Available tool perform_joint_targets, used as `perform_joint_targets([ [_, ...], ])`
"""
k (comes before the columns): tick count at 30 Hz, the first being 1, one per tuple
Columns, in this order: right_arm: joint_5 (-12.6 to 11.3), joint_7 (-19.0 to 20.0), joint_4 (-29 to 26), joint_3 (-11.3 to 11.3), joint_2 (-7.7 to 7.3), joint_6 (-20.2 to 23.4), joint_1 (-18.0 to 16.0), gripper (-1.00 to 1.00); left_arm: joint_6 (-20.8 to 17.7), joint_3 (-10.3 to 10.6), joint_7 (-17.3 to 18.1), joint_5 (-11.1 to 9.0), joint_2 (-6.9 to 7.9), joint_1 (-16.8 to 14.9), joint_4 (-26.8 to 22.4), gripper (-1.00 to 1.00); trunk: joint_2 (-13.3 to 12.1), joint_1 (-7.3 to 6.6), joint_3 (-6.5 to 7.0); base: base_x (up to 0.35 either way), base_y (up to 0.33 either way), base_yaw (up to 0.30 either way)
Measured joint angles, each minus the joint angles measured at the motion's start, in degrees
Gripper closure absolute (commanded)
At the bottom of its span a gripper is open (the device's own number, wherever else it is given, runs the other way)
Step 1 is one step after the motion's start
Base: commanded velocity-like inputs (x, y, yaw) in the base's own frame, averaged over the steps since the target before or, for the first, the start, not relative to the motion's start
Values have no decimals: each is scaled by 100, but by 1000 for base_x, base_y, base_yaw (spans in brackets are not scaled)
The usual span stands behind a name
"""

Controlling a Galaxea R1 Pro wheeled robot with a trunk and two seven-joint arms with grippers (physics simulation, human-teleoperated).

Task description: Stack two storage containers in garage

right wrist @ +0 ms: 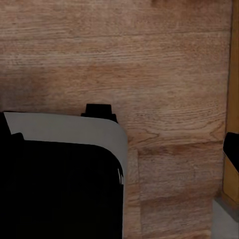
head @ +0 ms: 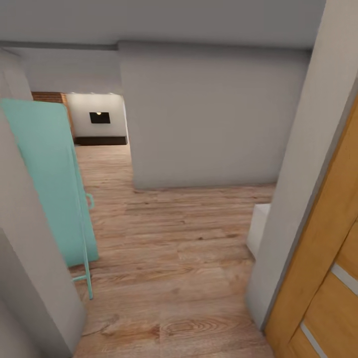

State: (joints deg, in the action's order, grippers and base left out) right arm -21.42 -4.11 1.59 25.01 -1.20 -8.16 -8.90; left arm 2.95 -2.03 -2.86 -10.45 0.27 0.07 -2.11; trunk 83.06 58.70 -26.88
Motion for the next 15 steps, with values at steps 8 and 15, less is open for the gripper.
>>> perform_joint_targets([
  [8,0,8,6,0,10,19,0,-100,-5,0,-1,-6,0,1,3,-100,0,0,0,322,77,0],
  [15,-8,1,2,0,7,16,0,-100,1,-1,-1,-5,0,1,3,-100,0,0,0,322,90,0],
])
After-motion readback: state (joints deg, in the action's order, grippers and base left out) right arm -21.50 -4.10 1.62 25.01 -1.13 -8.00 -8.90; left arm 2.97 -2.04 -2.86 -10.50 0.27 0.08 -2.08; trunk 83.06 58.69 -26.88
